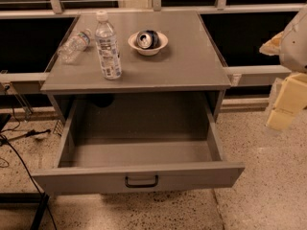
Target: Place blue plastic bottle into top drawer
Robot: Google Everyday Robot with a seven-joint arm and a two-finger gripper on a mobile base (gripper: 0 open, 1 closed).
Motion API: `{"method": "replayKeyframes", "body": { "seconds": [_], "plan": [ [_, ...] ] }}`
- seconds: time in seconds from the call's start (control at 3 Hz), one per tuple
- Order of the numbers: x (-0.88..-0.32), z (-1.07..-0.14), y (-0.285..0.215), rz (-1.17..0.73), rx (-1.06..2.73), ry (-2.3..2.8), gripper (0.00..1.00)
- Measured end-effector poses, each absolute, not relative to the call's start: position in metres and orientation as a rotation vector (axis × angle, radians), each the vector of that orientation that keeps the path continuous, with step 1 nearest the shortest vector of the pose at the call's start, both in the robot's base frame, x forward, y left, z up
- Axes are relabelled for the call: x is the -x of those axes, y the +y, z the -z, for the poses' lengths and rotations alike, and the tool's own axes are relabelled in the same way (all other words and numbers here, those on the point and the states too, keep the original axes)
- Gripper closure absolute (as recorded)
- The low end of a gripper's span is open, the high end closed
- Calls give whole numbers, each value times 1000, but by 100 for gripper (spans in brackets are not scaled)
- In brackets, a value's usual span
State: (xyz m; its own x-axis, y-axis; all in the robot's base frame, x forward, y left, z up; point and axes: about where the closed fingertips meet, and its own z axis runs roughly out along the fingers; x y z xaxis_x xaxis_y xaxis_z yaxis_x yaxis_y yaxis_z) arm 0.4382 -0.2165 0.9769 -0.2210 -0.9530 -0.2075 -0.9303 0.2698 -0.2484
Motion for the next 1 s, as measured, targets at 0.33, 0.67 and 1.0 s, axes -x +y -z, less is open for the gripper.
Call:
{"method": "replayKeyframes", "body": {
  "seconds": [0.33,0.67,1.0],
  "plan": [
    [-438,-977,-216,101,1723,2230,0],
    [-457,-977,-204,100,1691,2189,0],
    [-474,-977,-193,97,1653,2148,0]
  ]
}}
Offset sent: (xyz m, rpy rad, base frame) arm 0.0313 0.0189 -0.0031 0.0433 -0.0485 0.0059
